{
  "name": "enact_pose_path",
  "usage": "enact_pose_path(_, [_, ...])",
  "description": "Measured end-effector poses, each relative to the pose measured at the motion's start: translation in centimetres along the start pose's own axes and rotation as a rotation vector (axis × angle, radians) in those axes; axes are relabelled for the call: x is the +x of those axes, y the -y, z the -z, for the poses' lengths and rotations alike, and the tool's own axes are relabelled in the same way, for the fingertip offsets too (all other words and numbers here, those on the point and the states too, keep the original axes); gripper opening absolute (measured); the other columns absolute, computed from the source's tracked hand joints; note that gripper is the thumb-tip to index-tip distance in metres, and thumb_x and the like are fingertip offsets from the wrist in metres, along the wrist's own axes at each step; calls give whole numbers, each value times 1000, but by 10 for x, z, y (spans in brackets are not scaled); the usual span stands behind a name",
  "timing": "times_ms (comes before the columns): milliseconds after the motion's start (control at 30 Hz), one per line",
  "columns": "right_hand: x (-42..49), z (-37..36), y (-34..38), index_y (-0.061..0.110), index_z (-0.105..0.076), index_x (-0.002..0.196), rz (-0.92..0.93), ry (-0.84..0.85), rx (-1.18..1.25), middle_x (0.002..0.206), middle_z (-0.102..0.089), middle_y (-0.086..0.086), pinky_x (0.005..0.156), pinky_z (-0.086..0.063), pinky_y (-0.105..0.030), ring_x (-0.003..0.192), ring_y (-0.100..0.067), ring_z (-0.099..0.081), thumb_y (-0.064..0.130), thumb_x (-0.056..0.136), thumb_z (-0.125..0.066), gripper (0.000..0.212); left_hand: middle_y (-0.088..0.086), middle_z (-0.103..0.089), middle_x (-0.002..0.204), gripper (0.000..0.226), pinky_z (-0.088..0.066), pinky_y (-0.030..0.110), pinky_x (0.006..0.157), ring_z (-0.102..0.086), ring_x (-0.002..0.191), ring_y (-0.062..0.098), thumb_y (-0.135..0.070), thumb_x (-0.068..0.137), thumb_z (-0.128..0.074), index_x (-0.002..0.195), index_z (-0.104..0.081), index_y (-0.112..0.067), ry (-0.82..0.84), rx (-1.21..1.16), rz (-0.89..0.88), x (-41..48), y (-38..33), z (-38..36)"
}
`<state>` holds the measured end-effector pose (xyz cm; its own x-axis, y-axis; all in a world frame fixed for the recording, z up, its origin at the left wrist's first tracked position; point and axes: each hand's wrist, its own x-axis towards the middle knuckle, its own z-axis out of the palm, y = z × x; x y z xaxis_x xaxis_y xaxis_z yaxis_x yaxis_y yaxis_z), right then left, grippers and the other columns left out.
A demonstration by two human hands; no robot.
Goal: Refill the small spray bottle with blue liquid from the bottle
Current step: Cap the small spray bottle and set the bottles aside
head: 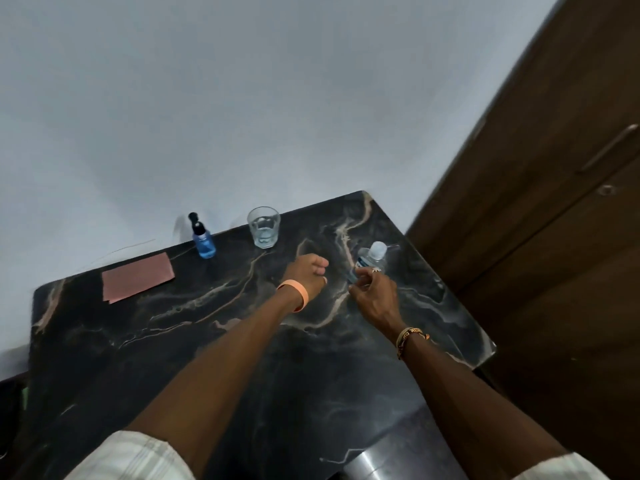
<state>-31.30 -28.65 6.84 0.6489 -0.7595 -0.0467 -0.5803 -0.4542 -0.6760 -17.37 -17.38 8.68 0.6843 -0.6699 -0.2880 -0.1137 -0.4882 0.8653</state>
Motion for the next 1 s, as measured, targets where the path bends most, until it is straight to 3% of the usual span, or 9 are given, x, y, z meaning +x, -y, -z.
enact_pose_path(167, [-4,32,-39,22,-65,116,-110,-71,-7,91,-68,9,59,-40,-10,76,2,-60,22,83,-69,33,4,-63,115,44,-48,33,97,-61,105,19,-6,79,-71,121,-58,-14,18,67,1,9,-5,-38])
enact_pose_path(233, [-1,41,-50,20,-64,118,-142,-87,-12,89,-66,9,61,-42,-13,77,-2,-61,21,84,-68,35,6,-62,119,47,-49,36,98,-61,106,21,-7,79,-72,123,-56,-14,31,68,15,13,-4,-47])
enact_pose_path(367, [11,51,-64,18,-64,120,-157,-93,0,94,-70,4,78,-57,-30,83,-9,-65,20,84,-67,37,9,-60,123,51,-49,39,99,-60,109,23,-5,79,-72,126,-53,-13,5,78,39,24,0,-57])
enact_pose_path(500, [23,57,-76,17,-60,126,-142,-56,25,98,-69,5,69,-51,-18,84,-7,-64,19,85,-68,41,11,-58,128,58,-48,40,100,-58,115,25,-5,78,-73,130,-50,-12,-33,73,80,31,1,-71])
enact_pose_path(633, [35,61,-80,18,-57,129,-140,26,50,106,-65,4,76,-56,-27,91,-10,-62,20,81,-70,50,11,-53,135,68,-47,43,101,-55,119,28,-5,75,-76,136,-45,-12,-31,66,112,37,-2,-85])
enact_pose_path(767, [48,57,-83,20,-53,133,-118,72,49,122,-61,0,73,-46,-16,101,-11,-57,20,78,-74,59,10,-42,147,82,-44,47,105,-46,131,31,-1,74,-76,144,-34,-15,-33,49,152,45,0,-96])
enact_pose_path(900, [55,48,-87,19,-44,141,-123,159,114,137,-54,-5,94,-53,-34,120,-20,-55,20,75,-80,75,8,-37,151,86,-42,48,107,-42,134,31,3,76,-73,147,-29,-18,-13,22,183,51,7,-105])
enact_pose_path(1000, [62,44,-86,17,-34,149,-128,243,159,148,-46,-7,103,-50,-44,132,-25,-48,18,73,-83,90,7,-35,152,86,-42,47,107,-42,134,31,6,77,-69,148,-28,-18,5,-21,197,56,10,-109])
